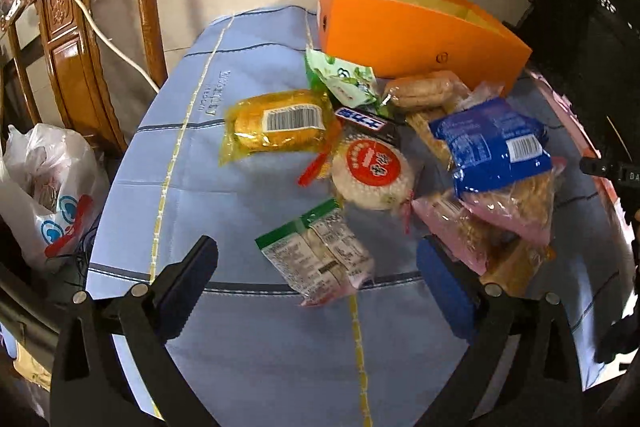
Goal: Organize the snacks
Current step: 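Grasp the green-labelled pack with the left tool while the right tool grasps the yellow-green pack, then carry both packs over the orange box and open both tools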
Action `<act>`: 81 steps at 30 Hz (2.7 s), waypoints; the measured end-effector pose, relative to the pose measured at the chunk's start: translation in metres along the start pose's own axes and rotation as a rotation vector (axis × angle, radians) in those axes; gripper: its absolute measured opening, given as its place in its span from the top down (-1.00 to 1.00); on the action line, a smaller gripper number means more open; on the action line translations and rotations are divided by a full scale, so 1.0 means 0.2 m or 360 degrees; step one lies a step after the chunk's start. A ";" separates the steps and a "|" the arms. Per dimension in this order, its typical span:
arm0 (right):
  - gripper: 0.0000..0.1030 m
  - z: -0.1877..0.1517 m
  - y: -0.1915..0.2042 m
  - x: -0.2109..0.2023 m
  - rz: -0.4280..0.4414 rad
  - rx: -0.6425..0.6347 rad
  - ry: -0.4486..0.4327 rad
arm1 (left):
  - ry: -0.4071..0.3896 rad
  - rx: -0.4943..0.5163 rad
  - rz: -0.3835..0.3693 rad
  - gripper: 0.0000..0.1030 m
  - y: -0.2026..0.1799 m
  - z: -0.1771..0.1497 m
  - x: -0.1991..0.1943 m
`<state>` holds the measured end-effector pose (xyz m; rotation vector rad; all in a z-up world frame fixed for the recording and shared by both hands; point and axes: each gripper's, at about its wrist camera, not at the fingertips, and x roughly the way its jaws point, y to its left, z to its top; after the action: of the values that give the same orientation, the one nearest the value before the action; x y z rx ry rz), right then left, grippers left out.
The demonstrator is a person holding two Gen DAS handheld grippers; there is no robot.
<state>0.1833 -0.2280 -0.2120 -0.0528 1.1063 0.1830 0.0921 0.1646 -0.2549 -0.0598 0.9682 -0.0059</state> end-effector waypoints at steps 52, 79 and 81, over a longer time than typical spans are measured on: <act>-0.34 -0.05 -0.06 -0.01 0.0094 0.0067 -0.0043 | -0.0028 -0.0094 -0.0099 0.11 -0.01 -0.08 -0.02; -0.35 0.77 0.02 -0.81 0.0277 0.0060 -0.0726 | -0.0570 0.0178 -0.0286 0.10 -0.33 0.92 -0.44; -0.35 0.87 0.04 -0.80 0.0264 0.0039 -0.0738 | -0.0608 0.0188 -0.0290 0.10 -0.37 1.08 -0.44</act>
<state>0.2666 -0.2166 0.0093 0.1001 0.6492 0.3133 0.2219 0.1033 -0.0562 -0.0382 0.5767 -0.2123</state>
